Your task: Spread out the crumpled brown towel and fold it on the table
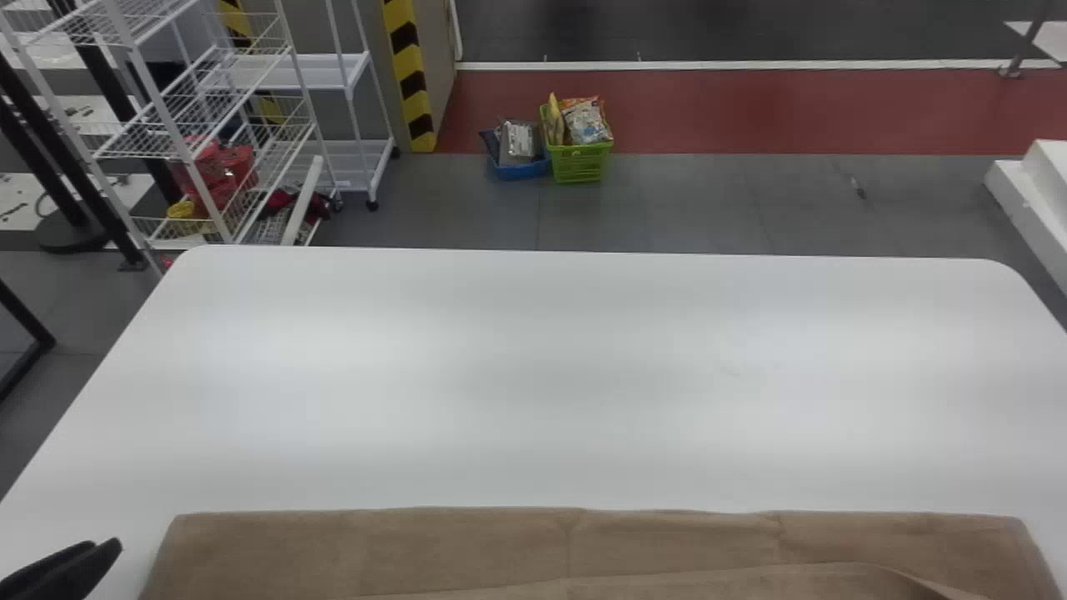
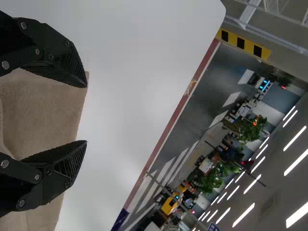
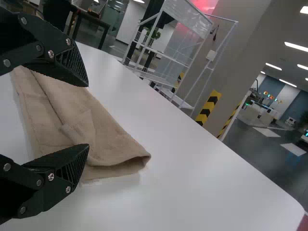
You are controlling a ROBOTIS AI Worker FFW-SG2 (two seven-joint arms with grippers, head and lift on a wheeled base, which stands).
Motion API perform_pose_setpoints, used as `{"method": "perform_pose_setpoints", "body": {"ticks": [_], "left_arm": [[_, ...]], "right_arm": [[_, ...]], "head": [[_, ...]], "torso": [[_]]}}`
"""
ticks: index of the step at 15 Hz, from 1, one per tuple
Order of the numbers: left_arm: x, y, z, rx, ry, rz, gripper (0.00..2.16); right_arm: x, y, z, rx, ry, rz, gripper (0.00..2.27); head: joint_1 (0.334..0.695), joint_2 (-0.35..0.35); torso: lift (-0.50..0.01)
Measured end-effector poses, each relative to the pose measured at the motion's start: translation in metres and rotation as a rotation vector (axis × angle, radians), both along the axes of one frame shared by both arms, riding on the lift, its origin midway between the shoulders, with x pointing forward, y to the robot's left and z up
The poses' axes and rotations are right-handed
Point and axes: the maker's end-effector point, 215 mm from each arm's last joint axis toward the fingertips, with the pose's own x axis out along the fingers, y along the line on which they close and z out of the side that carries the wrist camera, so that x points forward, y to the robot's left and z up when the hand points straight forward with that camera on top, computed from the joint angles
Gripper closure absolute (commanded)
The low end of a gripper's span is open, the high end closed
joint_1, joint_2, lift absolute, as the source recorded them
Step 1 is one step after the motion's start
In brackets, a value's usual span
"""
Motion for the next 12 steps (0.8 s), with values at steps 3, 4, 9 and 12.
{"method": "perform_pose_setpoints", "body": {"ticks": [3,4,9,12], "left_arm": [[0.000,0.001,0.000,0.002,-0.004,0.001,0.52],[0.000,0.001,0.000,0.001,-0.005,0.001,0.52],[0.002,-0.003,0.000,-0.005,-0.011,-0.012,0.52],[0.001,-0.002,0.002,-0.005,-0.020,-0.014,0.52]], "right_arm": [[-0.004,0.005,-0.006,0.020,0.036,-0.011,0.47],[-0.005,0.004,-0.008,0.026,0.046,-0.016,0.47],[-0.009,0.013,-0.016,0.083,0.084,-0.026,0.47],[-0.006,0.024,-0.018,0.113,0.104,-0.013,0.53]], "head": [[0.695,0.133],[0.695,0.135],[0.695,0.144],[0.695,0.168]], "torso": [[-0.127],[-0.127],[-0.127],[-0.127]]}}
